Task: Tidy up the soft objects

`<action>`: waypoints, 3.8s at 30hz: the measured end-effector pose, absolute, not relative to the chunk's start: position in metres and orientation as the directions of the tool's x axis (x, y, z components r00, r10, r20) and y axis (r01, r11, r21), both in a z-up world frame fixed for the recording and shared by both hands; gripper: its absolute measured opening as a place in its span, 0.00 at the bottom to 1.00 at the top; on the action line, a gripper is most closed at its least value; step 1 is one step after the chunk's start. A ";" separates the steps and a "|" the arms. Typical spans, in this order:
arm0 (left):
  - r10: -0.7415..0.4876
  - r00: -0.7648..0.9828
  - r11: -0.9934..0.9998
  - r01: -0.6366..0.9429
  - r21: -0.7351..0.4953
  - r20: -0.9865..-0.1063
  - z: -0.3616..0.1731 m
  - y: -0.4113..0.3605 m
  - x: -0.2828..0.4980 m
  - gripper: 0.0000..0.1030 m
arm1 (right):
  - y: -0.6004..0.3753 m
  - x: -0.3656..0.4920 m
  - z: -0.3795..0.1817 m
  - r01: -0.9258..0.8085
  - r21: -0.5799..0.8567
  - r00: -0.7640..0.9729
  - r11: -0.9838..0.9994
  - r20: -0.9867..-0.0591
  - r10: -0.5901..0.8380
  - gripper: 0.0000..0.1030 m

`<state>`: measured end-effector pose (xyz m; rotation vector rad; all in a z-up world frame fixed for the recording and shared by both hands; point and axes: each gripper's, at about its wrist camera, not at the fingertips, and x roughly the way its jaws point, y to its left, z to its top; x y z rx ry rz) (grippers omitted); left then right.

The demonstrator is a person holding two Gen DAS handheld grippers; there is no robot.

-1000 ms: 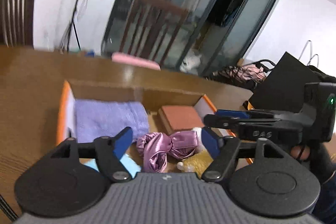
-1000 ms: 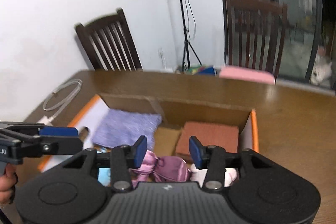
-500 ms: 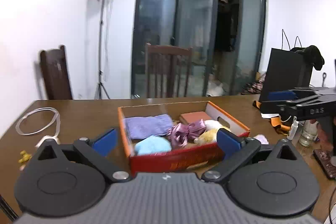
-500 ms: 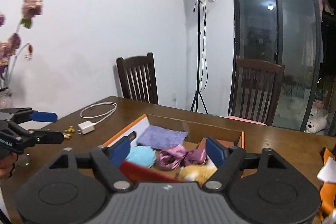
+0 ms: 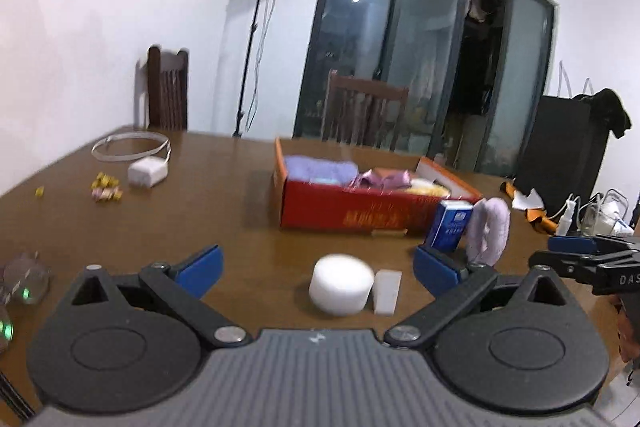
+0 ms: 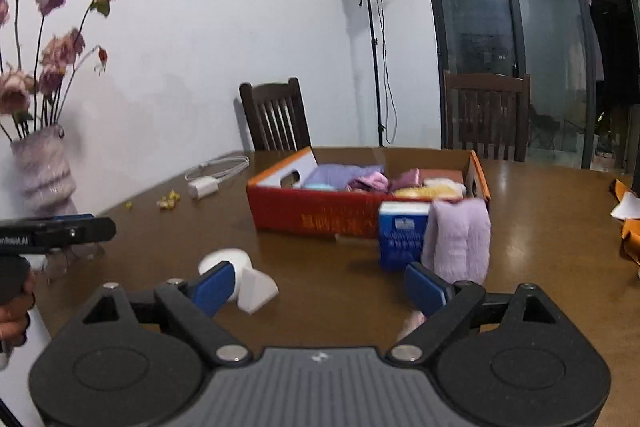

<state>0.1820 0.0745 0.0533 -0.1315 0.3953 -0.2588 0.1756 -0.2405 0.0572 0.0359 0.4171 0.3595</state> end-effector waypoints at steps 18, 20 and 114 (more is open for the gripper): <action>-0.346 0.829 0.937 0.287 -0.198 -0.440 0.044 0.027 0.242 1.00 | -0.269 0.217 0.040 -0.215 0.181 0.867 0.960 -0.418 0.273 0.82; -0.354 0.825 0.935 0.306 -0.178 -0.441 0.043 0.015 0.253 1.00 | -0.276 0.229 0.038 -0.182 0.166 0.876 0.969 -0.421 0.237 0.82; -0.663 0.648 0.725 0.430 -0.538 -0.374 0.083 0.001 0.380 0.22 | -0.273 0.343 0.087 -0.394 0.496 0.697 0.774 -0.388 0.604 0.31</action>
